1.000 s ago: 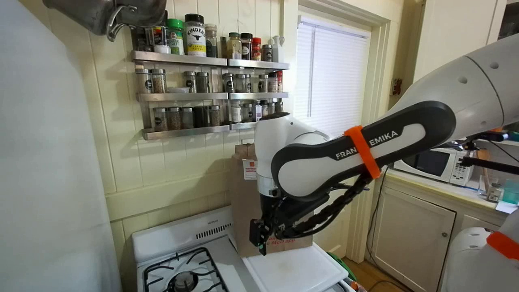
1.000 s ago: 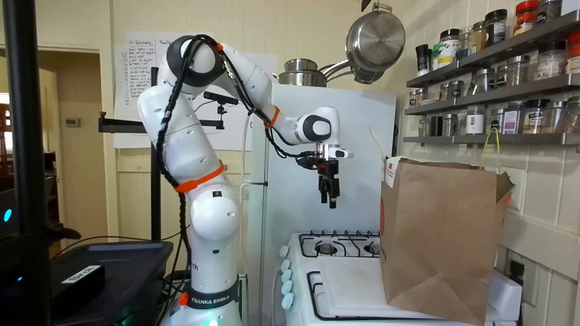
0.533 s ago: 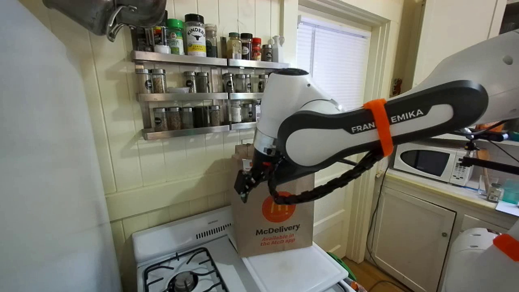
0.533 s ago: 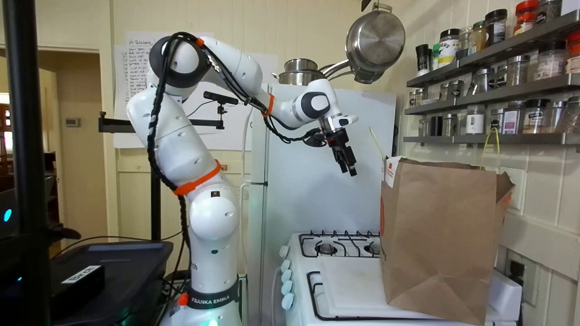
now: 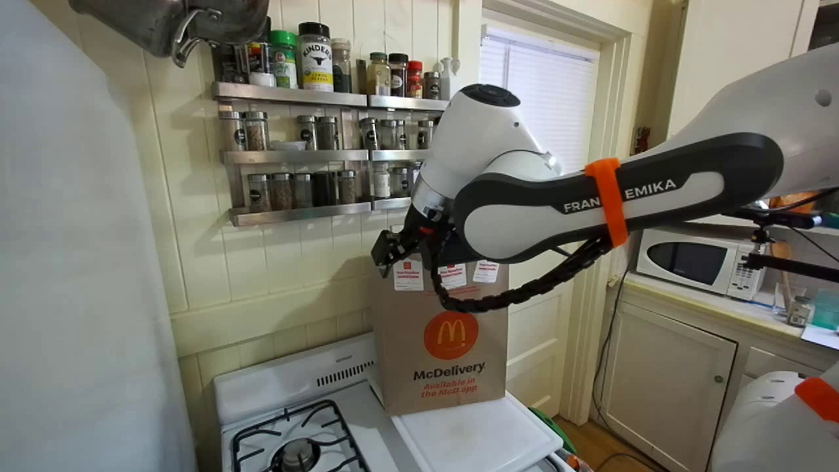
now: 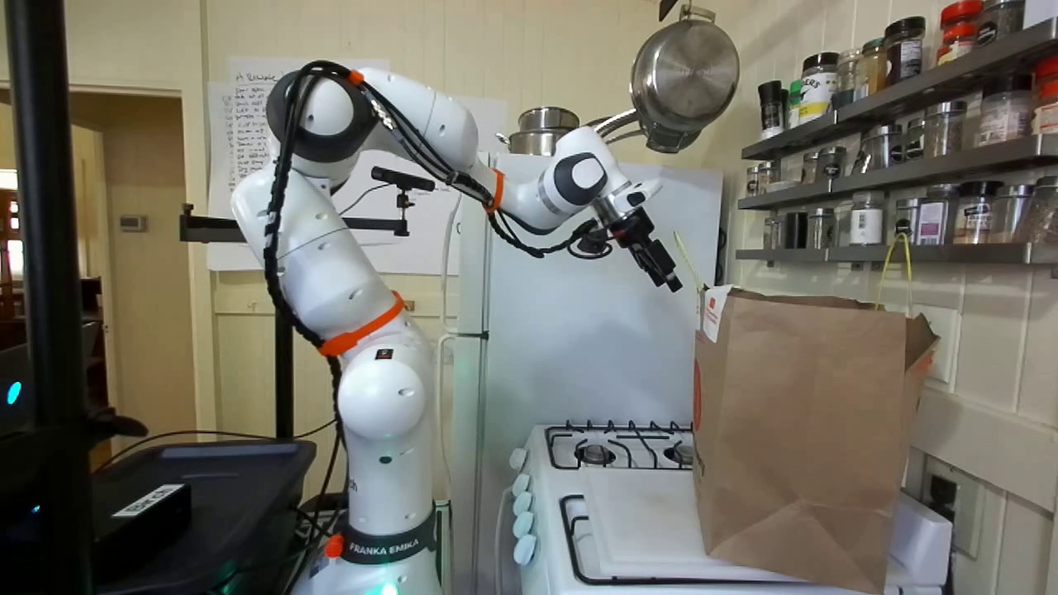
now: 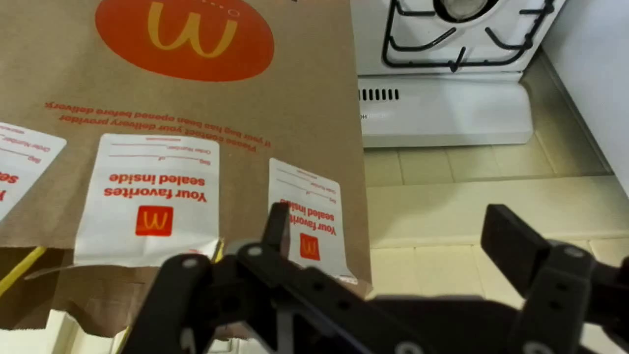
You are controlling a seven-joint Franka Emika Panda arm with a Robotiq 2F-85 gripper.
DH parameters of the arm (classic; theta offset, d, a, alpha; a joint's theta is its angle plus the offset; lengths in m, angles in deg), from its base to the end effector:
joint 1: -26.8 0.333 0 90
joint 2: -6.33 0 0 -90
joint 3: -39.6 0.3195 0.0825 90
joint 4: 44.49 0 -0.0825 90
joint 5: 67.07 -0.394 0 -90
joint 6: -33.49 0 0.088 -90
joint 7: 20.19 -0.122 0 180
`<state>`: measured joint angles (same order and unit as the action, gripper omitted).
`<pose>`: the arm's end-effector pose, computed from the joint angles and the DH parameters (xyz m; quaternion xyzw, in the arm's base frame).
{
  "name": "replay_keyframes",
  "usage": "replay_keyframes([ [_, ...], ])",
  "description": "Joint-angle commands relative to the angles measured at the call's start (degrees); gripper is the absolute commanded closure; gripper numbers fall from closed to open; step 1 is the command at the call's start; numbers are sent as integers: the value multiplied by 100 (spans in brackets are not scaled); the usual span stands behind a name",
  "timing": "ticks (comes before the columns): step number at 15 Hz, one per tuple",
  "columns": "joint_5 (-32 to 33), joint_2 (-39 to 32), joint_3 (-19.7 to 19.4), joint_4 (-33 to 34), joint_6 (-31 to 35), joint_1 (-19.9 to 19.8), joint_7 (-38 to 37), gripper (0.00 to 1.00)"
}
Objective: Pick up the paper bag and place it to the immediate right off the stove
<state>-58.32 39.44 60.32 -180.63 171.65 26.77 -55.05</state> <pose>0.4126 0.1770 0.5708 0.9436 -0.0754 0.3219 0.0171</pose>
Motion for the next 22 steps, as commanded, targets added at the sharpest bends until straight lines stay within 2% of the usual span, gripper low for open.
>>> replay_keyframes([
  [1,250,35,149,-37,206,-204,-224,0],
  [13,582,48,221,-3,145,-434,-447,0],
  [22,1017,488,387,427,-98,-1015,-1637,0],
])
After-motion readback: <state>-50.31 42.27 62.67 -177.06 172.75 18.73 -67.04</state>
